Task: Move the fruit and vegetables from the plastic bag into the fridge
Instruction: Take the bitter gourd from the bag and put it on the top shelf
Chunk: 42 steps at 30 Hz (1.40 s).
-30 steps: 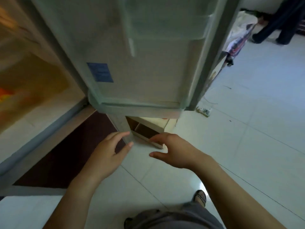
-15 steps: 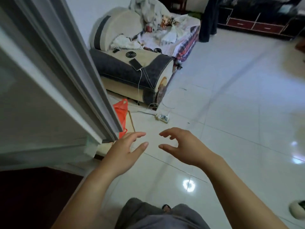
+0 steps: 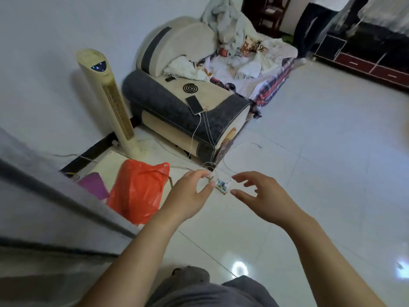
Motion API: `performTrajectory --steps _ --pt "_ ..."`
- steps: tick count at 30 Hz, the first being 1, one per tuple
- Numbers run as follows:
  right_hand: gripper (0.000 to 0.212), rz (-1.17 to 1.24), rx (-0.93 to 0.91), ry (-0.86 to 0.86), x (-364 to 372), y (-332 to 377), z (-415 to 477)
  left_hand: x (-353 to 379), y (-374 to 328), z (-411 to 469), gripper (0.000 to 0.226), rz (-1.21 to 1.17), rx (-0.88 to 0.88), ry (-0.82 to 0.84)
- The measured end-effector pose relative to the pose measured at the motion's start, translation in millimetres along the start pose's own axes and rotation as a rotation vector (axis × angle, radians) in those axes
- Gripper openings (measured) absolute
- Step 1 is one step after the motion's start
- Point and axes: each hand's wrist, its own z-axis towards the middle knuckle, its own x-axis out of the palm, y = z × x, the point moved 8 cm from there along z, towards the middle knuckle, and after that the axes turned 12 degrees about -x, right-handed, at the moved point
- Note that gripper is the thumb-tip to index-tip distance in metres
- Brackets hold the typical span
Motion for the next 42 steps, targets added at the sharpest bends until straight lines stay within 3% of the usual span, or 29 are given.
performTrajectory --steps 5,8,12,19,23,34,39,42 --pt "0.034 0.034 -0.054 0.024 -3 -13 77 -24 1 54 0.037 0.052 -0.066 -0.082" --pt "0.034 0.052 -0.155 0.151 22 -10 126 -33 28 71 0.038 -0.024 -0.185 -0.107" --pt "0.035 0.062 -0.281 0.335 66 -5 201 -58 67 89 0.034 -0.089 -0.340 -0.257" --pt "0.041 -0.005 -0.566 0.726 143 8 310 -90 141 92 0.039 -0.187 -0.821 -0.516" --pt "0.042 -0.018 -0.661 0.840 170 13 365 -97 168 107 0.039 -0.249 -0.978 -0.587" --pt "0.040 -0.014 -0.614 0.905 299 -7 447 -87 340 193 0.039 -0.408 -1.096 -0.607" --pt "0.040 -0.006 -0.535 0.905 358 -33 467 -66 422 211 0.040 -0.311 -1.130 -0.624" --pt "0.038 -0.007 -0.475 0.890 377 -53 473 -53 455 226 0.052 -0.252 -1.111 -0.564"
